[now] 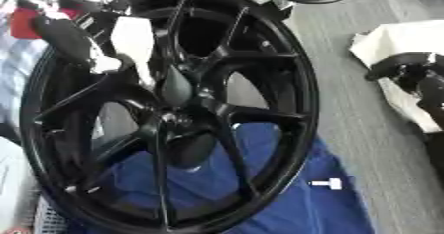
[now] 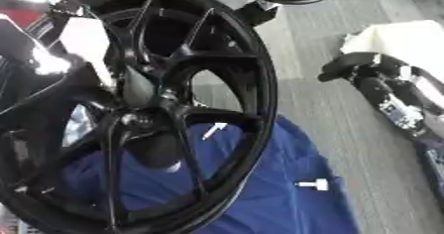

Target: Pull the pin out of the wheel hub.

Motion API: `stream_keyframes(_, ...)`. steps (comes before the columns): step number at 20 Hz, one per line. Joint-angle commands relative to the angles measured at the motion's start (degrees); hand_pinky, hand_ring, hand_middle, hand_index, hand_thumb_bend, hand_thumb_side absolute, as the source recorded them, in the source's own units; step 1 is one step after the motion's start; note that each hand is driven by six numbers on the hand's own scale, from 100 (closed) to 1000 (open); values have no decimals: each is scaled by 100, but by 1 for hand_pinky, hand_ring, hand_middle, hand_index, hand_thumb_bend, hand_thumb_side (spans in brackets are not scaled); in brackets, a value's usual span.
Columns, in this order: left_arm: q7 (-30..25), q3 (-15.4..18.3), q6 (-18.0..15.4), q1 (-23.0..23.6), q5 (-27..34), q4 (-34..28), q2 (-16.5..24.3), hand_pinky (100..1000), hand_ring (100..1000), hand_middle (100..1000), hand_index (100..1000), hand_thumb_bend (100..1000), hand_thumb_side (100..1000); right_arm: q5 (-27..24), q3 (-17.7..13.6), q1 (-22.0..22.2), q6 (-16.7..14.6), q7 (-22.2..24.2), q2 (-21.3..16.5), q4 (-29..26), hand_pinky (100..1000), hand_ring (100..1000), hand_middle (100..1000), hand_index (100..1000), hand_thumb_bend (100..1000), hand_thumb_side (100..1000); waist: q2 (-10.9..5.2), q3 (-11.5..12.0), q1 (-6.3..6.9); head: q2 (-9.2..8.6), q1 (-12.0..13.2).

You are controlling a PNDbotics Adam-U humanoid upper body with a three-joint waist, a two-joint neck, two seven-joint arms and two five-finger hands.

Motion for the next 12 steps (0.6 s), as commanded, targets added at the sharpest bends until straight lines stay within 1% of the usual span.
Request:
stream_keyframes(1,68,219,260,-113,170,-195,193,709,555,391,451,100,260,24,-48,-19,37,-19,-69,-118,1000,801,767,840,100,567,-93,-7,-15,-77,18)
stream_keyframes(2,169,244,302,-110,216,-208,200,696,532,350,406,100,264,27,-48,-18,43,-20,-68,-118,1000,801,767,840,100,568,-91,-6,-16,-83,20)
stream_keyframes(3,274,270,354,-105,267,-215,209,692,525,335,388,100,265,31,-47,-17,48,-20,-67,-118,1000,801,767,840,100,569,-91,-7,-16,-82,20)
stream_keyframes(4,384,314,412,-103,316,-218,222,680,500,290,329,100,270,34,-49,-14,51,-21,-67,-118,1000,801,767,840,100,567,-93,-5,-17,-76,16)
stream_keyframes(5,498,373,473,-103,377,-221,232,674,485,263,296,100,273,35,-51,-11,50,-24,-67,-118,1000,801,767,840,100,567,-95,-1,-17,-72,12)
stream_keyframes(6,616,451,538,-111,457,-221,240,659,455,218,251,100,278,32,-54,-9,49,-28,-67,-118,1000,801,767,841,100,566,-98,3,-18,-66,6)
stream_keyframes(7,732,531,601,-122,545,-220,251,653,441,197,231,100,279,28,-57,-7,48,-31,-69,-118,1000,801,767,841,100,566,-102,7,-19,-62,0)
stream_keyframes(8,856,630,655,-143,620,-220,267,642,410,151,195,100,282,23,-58,-2,45,-32,-73,-118,1000,801,768,841,100,564,-108,15,-21,-57,-8)
stream_keyframes(10,1112,869,738,-187,770,-197,303,630,385,124,186,100,276,7,-65,10,25,-34,-84,-118,1000,802,768,841,100,562,-125,36,-24,-53,-15)
stream_keyframes(12,1394,1140,779,-214,901,-145,376,625,377,116,184,100,267,-12,-76,25,7,-42,-96,-118,1000,802,768,841,100,560,-144,64,-29,-41,-19)
